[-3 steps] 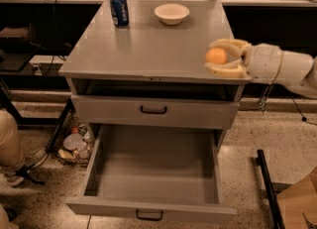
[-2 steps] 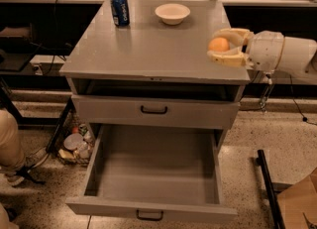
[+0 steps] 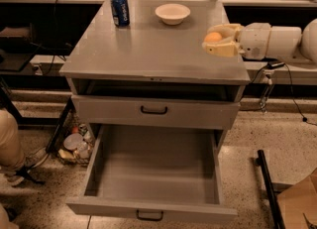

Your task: Pick orange from middle drawer and place on counter

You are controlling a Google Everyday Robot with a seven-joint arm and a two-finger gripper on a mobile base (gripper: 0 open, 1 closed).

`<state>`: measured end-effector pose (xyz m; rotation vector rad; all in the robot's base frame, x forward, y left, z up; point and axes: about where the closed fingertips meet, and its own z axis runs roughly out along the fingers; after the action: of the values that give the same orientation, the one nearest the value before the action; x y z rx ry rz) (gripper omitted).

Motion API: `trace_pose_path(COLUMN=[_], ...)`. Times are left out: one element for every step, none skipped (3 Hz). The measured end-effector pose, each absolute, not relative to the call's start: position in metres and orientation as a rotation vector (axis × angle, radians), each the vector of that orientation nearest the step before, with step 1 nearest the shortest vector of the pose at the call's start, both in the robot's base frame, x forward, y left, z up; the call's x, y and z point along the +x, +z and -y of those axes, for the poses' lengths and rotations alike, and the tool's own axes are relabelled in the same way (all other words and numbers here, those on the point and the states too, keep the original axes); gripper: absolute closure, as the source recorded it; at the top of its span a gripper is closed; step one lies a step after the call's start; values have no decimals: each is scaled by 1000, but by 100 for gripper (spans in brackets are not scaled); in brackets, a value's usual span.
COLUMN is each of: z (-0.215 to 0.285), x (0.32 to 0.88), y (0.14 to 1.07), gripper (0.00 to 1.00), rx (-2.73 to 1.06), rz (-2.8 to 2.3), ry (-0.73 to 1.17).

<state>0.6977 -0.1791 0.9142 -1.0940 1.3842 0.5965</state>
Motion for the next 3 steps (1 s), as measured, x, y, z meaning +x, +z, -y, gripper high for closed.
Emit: trace_pose_path(z=[167, 151, 136], x=[727, 755, 775], y=[906, 892, 874], gripper=[100, 100, 100], rx=[-1089, -1108, -1141], rz=[-1398, -1427, -1473], ry=[637, 640, 631])
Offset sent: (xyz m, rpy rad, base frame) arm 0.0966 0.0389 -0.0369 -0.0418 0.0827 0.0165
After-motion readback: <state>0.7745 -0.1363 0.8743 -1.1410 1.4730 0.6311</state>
